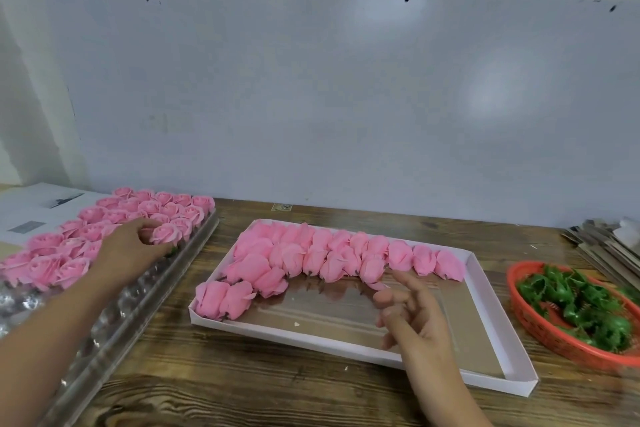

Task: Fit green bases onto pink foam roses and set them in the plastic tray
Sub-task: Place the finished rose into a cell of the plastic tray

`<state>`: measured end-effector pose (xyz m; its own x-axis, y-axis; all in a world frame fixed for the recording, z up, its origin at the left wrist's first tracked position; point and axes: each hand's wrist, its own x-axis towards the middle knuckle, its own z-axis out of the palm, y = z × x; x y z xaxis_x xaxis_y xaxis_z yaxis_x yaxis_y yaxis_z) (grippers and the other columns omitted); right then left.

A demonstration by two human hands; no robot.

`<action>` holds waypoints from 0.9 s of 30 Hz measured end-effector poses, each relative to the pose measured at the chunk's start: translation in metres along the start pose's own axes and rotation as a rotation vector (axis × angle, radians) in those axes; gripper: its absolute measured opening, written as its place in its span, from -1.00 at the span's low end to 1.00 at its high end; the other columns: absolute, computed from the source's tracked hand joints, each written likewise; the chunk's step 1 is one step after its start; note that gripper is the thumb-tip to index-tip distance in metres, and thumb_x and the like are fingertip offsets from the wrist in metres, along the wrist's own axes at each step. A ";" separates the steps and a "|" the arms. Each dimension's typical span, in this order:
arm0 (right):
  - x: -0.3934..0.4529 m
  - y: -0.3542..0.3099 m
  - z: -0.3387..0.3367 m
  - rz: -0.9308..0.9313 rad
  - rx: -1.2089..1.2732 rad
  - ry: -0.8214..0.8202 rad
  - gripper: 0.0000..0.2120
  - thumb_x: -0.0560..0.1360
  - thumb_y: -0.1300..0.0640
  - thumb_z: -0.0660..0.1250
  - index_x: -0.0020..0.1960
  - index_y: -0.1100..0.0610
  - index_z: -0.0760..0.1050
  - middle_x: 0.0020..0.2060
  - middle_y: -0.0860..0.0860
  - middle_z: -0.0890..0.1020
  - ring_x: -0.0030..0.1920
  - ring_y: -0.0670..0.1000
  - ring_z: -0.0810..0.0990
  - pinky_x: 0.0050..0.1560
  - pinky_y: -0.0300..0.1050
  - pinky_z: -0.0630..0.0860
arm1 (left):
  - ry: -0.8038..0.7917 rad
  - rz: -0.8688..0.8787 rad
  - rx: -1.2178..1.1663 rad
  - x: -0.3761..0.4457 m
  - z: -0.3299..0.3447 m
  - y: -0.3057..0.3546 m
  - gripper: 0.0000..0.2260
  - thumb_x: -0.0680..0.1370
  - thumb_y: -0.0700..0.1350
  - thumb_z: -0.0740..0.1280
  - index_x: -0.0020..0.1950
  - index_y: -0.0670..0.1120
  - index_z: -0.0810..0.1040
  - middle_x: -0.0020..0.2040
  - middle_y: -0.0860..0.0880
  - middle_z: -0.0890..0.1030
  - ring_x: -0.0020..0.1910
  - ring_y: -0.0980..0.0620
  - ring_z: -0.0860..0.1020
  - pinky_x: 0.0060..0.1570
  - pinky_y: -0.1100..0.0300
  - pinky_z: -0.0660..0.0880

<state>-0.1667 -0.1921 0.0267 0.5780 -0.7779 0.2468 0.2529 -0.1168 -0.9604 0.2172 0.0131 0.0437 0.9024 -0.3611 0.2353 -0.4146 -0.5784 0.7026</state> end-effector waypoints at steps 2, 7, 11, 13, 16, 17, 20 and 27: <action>0.000 0.000 0.000 0.002 -0.004 -0.002 -0.44 0.46 0.57 0.22 0.26 0.03 0.44 -0.18 -0.02 0.67 -0.32 -0.05 0.54 -0.45 -0.20 0.47 | -0.019 -0.018 0.009 0.003 0.004 0.000 -0.53 0.46 -0.10 0.56 0.33 -0.10 0.54 0.14 -0.14 0.61 0.01 -0.11 0.56 0.01 -0.03 0.54; 0.001 -0.002 0.000 0.002 0.014 0.001 -0.44 0.46 0.58 0.21 0.28 0.06 0.43 -0.16 0.05 0.65 -0.27 0.05 0.52 -0.45 -0.20 0.47 | -0.040 -0.069 0.055 0.006 0.009 0.001 -0.50 0.45 -0.11 0.57 0.34 -0.13 0.53 0.06 -0.08 0.57 -0.17 0.00 0.58 -0.29 0.14 0.50; 0.000 -0.003 0.001 0.000 0.014 -0.002 -0.44 0.46 0.58 0.22 0.29 0.05 0.43 -0.12 0.12 0.64 -0.23 0.11 0.50 -0.44 -0.21 0.48 | -0.074 -0.105 0.078 0.010 0.009 -0.002 -0.48 0.43 -0.17 0.57 0.35 -0.18 0.51 0.11 -0.13 0.59 -0.23 0.02 0.59 -0.40 0.21 0.47; 0.000 -0.004 0.001 -0.003 0.003 -0.005 -0.43 0.46 0.57 0.22 0.28 0.04 0.44 -0.11 0.12 0.63 -0.22 0.09 0.51 -0.43 -0.21 0.48 | -0.091 -0.114 0.103 0.012 0.008 -0.002 -0.45 0.42 -0.18 0.58 0.36 -0.21 0.50 0.17 -0.19 0.61 -0.20 -0.01 0.60 -0.34 0.18 0.51; 0.000 -0.005 0.001 -0.010 -0.006 0.001 -0.42 0.45 0.58 0.22 0.28 0.02 0.44 -0.10 0.13 0.63 -0.21 0.09 0.51 -0.41 -0.20 0.48 | -0.106 -0.113 0.145 0.015 0.006 -0.002 -0.41 0.39 -0.15 0.60 0.36 -0.23 0.49 0.18 -0.21 0.61 -0.04 -0.10 0.57 0.00 0.00 0.57; 0.000 -0.005 0.001 -0.012 -0.009 0.003 -0.42 0.45 0.58 0.22 0.27 0.01 0.45 -0.10 0.13 0.63 -0.22 0.09 0.51 -0.40 -0.20 0.47 | -0.111 -0.114 0.153 0.015 0.005 -0.001 -0.40 0.39 -0.14 0.61 0.36 -0.23 0.49 0.18 -0.21 0.61 -0.01 -0.11 0.55 0.08 -0.05 0.54; -0.001 -0.006 0.001 -0.022 -0.015 0.006 -0.42 0.46 0.56 0.22 0.26 -0.01 0.46 -0.10 0.11 0.64 -0.22 0.09 0.50 -0.40 -0.20 0.47 | -0.117 -0.124 0.157 0.016 0.003 0.000 -0.33 0.37 -0.15 0.62 0.41 -0.21 0.43 0.18 -0.21 0.60 0.01 -0.11 0.53 0.13 -0.08 0.51; 0.000 -0.002 -0.003 -0.028 -0.020 0.031 -0.47 0.50 0.53 0.20 0.24 -0.02 0.49 -0.09 0.09 0.65 -0.20 0.07 0.53 -0.36 -0.18 0.49 | -0.127 -0.100 0.182 0.010 0.003 0.010 -0.14 0.41 -0.18 0.57 0.59 -0.14 0.17 0.35 -0.27 0.51 -0.11 -0.06 0.54 -0.15 0.05 0.54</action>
<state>-0.1695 -0.1935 0.0285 0.5467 -0.7926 0.2701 0.2529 -0.1513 -0.9556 0.2220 0.0016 0.0507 0.9230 -0.3773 0.0763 -0.3482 -0.7340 0.5831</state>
